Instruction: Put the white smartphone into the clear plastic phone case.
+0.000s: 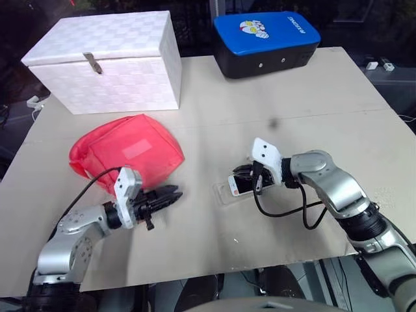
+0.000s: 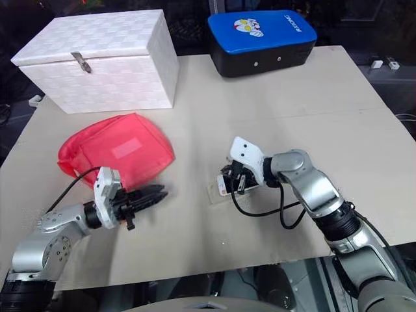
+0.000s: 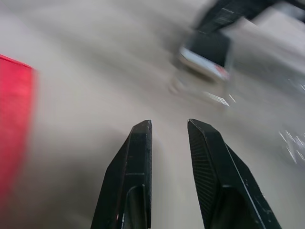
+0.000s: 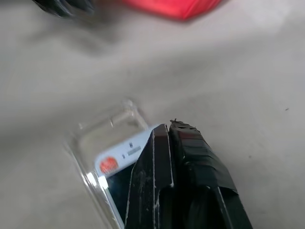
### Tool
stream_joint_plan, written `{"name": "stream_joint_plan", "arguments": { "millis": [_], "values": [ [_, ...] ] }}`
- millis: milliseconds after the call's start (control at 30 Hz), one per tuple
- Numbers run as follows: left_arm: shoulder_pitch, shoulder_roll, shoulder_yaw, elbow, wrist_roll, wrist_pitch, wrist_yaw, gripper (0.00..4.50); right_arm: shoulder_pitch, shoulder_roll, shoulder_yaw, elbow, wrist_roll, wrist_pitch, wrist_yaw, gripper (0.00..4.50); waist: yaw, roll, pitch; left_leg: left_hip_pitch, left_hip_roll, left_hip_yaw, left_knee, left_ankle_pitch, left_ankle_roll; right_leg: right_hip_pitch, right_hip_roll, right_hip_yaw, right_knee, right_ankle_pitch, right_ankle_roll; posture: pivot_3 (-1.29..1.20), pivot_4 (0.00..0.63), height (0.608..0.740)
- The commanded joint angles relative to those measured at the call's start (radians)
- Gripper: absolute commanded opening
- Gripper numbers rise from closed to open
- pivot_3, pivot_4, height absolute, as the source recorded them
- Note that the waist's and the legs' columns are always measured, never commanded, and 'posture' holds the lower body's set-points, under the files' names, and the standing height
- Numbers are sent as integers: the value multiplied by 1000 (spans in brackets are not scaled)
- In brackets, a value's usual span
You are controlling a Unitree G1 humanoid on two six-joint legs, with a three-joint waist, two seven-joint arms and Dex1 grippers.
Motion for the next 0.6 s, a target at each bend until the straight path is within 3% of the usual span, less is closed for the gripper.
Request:
{"name": "stream_joint_plan", "arguments": {
  "millis": [33, 200, 367, 600],
  "values": [
    [7, 2, -9, 47, 39, -101, -58, 1174, -78, 12, 31, 111, -54, -107, 16, 0, -1, 0, 0, 0, 0, 0, 0, 0, 0, 0, 0, 0, 0, 0, 0, 0, 150, 740],
    [11, -8, -9, 123, 64, -182, -101, 1174, -146, 16, 106, 250, -111, -215, 98, 0, -3, 0, 0, 1, 0, 0, 0, 0, 0, -1, 0, 0, 2, 0, 0, 0, 150, 740],
    [6, -8, 1, 158, 62, -210, -113, 1174, -148, 14, 111, 243, -111, -230, 164, 0, -4, 0, 0, 0, 0, 0, 0, 0, 0, -1, 0, 0, 0, 0, 0, 0, 150, 740],
    [15, -20, -9, 158, 61, -234, -112, 1174, -162, 52, 10, 206, -82, -246, 116, 0, -5, 0, 0, 0, 0, 0, 0, 0, 0, -1, 0, 0, 1, 0, 0, 0, 150, 740]
  ]
}}
